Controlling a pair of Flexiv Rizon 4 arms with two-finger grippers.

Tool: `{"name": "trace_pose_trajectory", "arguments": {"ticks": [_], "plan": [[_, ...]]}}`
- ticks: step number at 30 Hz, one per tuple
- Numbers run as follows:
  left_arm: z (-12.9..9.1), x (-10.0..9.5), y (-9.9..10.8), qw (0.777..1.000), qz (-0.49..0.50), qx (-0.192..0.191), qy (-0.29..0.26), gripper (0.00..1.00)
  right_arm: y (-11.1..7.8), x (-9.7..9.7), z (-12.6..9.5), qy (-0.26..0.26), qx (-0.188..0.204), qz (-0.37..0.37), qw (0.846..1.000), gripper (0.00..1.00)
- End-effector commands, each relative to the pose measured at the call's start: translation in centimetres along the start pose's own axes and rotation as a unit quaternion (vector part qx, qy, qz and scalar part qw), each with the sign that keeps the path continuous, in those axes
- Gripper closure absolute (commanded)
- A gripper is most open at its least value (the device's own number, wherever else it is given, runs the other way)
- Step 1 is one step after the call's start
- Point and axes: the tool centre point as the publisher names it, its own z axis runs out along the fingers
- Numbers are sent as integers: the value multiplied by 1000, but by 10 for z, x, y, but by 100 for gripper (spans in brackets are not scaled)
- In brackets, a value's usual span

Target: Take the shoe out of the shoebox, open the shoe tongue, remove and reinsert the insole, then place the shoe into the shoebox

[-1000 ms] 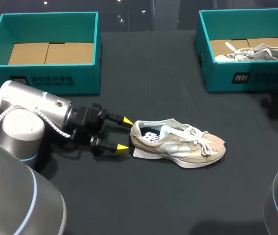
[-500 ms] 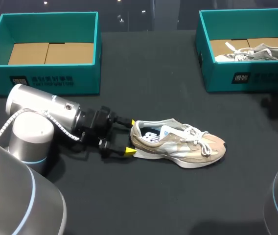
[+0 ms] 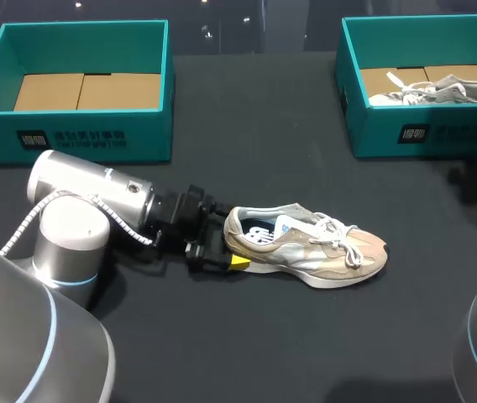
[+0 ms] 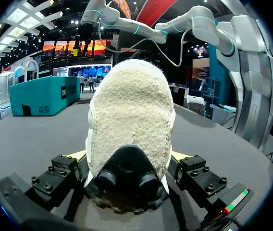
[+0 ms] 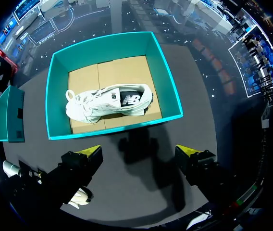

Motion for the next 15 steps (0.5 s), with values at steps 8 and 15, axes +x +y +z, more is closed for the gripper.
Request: {"name": "trace_pose_trajectory", "arguments": {"ticks": [8, 15], "plan": [[20, -4, 2, 1000, -4, 5, -4, 28, -1, 0, 0, 0, 0, 0, 1000, 0], [23, 2, 0, 1000, -3, 5, -7, 100, -1, 0, 0, 0, 0, 0, 1000, 0]]}}
